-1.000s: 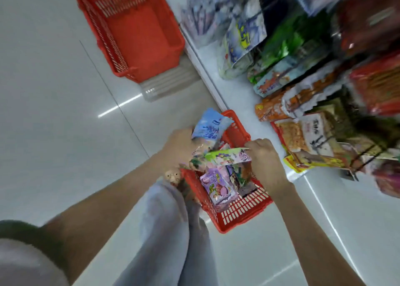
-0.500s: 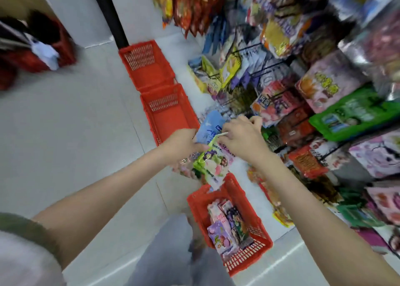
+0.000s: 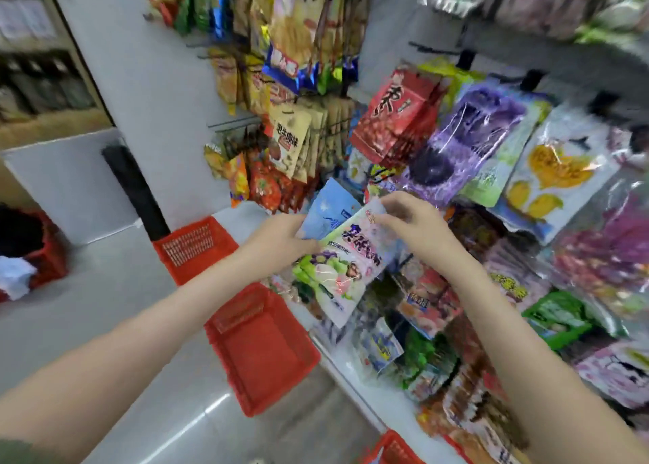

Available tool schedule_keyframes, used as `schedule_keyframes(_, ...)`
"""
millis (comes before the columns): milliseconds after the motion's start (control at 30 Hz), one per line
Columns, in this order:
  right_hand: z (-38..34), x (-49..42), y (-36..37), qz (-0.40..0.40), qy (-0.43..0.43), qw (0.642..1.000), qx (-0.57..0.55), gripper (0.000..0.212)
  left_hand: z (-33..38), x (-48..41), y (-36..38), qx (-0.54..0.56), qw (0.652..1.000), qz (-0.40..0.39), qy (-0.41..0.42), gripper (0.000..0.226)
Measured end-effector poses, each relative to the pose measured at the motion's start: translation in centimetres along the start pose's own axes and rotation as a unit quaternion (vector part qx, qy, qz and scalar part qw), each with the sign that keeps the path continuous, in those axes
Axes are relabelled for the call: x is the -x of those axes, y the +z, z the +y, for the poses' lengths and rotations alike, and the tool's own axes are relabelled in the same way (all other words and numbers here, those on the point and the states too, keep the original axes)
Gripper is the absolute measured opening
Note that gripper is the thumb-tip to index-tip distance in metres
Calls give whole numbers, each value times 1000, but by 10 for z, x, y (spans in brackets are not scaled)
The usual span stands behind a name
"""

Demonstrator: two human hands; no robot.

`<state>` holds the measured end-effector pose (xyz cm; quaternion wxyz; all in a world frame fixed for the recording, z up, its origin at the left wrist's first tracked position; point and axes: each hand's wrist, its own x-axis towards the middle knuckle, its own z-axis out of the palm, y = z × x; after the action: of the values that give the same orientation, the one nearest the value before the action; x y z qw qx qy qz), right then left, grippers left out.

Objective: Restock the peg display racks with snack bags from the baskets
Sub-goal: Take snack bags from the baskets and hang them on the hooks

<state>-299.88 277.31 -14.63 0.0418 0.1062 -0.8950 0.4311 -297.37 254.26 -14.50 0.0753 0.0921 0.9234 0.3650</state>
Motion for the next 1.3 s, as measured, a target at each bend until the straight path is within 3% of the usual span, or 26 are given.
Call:
schedule_keyframes(67,-17,-19,-15,43,3,999,-18,6,1,-25,-30,43,999,7,25,29)
schedule_keyframes(233,-61,-37,-59,106,15,994,-13,16,35,-67,-88,78,991,-10,107,23)
schedule_keyframes(500,-131,-55,-149,257,-102,961,21,16,135,-109,-146,23,963,26,266,2)
schedule_keyframes(667,-134,-69,-204,367,-139,918,48,16,186,-147,-170,0,946,139,294,29)
schedule_keyframes(800,-107,-72,-261,467,-149,868,81,6,224,-173,-172,-77,927,189,314,36)
schedule_keyframes(900,-95,-77,-295,506,-152,845,79,8,244,-190,-153,-52,912,227,337,38)
schedule_keyframes(1033,-89,-86,-316,546,-144,822,69,14,262,-211,-123,-67,907,212,359,37)
schedule_keyframes(1300,-95,-96,-335,528,-125,831,122,24,287,-256,-109,-80,921,108,365,32)
